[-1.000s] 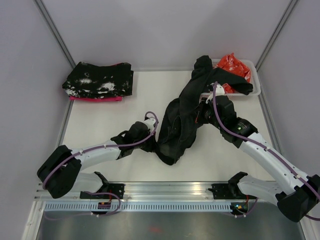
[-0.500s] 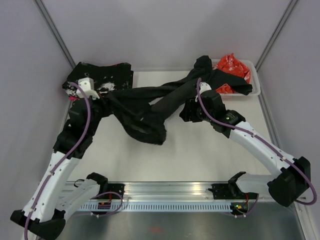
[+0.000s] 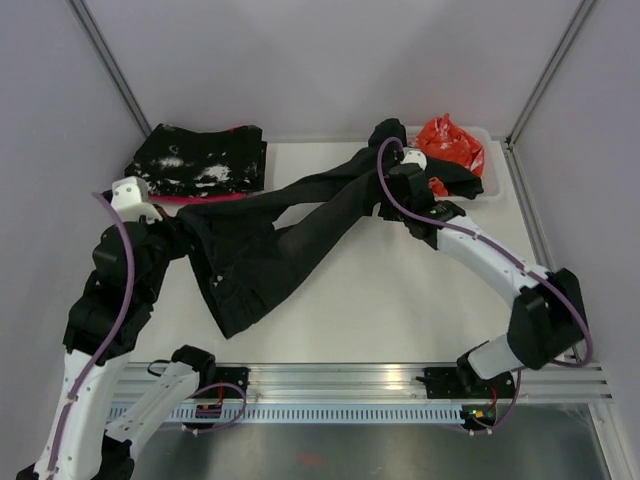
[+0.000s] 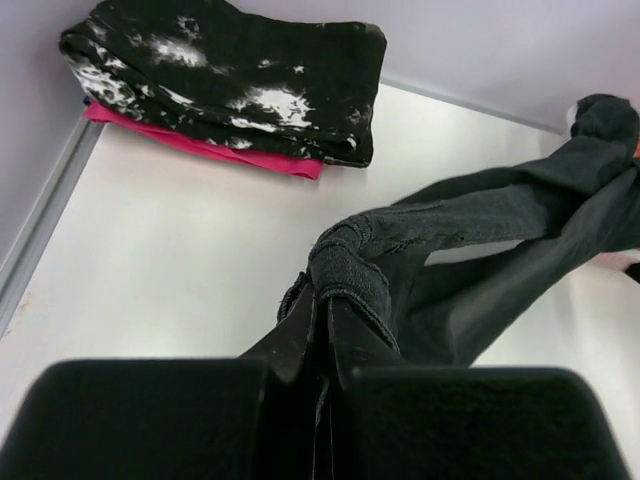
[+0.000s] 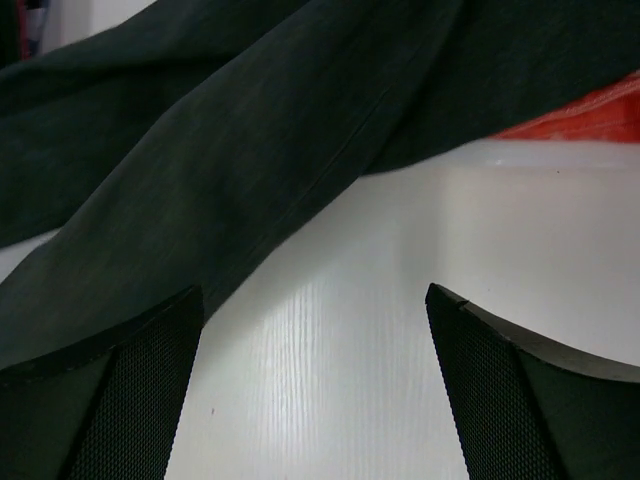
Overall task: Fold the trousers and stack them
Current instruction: Move the trousers to the center of the board
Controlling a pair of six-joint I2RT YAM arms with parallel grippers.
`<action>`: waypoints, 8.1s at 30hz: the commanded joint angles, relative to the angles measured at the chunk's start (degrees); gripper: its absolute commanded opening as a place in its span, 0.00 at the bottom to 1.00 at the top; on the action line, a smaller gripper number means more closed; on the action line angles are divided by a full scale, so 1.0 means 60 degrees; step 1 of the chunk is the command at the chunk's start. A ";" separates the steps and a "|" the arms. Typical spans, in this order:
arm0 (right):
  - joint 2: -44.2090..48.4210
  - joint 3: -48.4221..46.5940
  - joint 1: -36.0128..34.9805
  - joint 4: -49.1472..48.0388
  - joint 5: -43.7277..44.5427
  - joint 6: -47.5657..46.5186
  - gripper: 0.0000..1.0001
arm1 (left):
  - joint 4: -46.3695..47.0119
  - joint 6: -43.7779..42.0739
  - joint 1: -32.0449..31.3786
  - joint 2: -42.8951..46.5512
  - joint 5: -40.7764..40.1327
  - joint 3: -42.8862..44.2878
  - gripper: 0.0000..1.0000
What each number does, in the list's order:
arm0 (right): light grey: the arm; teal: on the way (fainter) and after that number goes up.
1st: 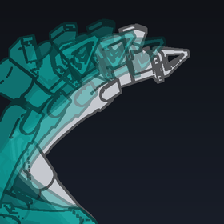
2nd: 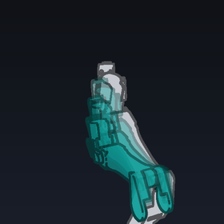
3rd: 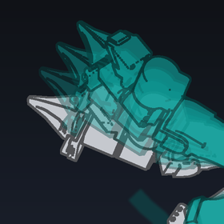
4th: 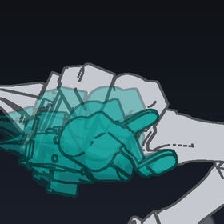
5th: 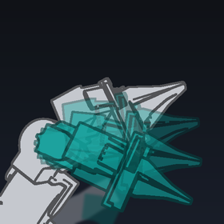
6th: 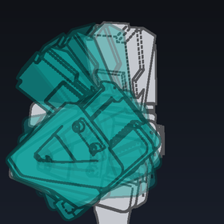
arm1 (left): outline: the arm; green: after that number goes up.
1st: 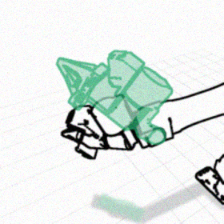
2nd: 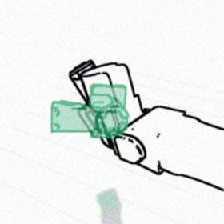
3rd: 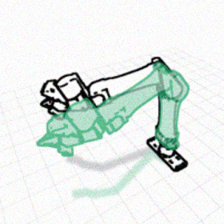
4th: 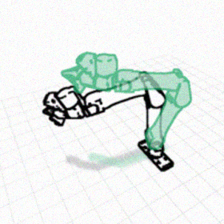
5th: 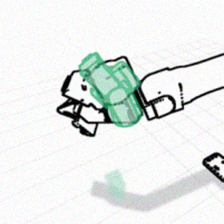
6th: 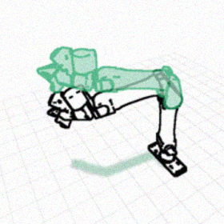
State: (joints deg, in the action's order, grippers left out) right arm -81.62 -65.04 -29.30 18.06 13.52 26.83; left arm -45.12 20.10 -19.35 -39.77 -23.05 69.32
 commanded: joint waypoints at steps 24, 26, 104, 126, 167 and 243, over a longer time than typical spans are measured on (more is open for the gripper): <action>-0.3538 -0.0457 0.2832 -0.3699 0.1600 0.2736 0.91 | -0.1576 -0.1064 0.0062 0.0286 -0.1476 0.2655 0.02; -0.3199 -0.0120 0.2920 -0.3772 0.1818 0.2750 0.90 | -0.1547 -0.1137 0.0062 0.0227 -0.1418 0.2700 0.02; -0.4472 -0.0909 0.5967 -0.2937 0.1658 0.4536 0.94 | -0.5297 -0.2017 -0.4172 -0.2498 -0.7467 0.7914 0.02; -0.4984 -0.1714 0.6406 -0.3158 0.1599 0.4845 0.70 | -0.5004 -0.2338 -0.4172 -0.2483 -0.7407 0.7797 0.02; -0.5159 -0.1624 0.7608 -0.1179 0.2744 0.7585 0.00 | 0.9861 -1.4365 -0.6822 0.0081 -1.1232 0.1457 0.02; 0.2640 0.1172 0.2203 -0.2340 0.1101 0.1127 0.00 | -0.0200 0.0929 -0.1522 -0.1209 0.1174 -0.2017 0.02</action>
State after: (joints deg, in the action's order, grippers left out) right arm -74.24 -55.07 -15.00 3.07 19.62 41.69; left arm -49.34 26.98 -30.55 -46.68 -19.86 57.67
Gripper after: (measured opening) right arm 0.013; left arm 0.024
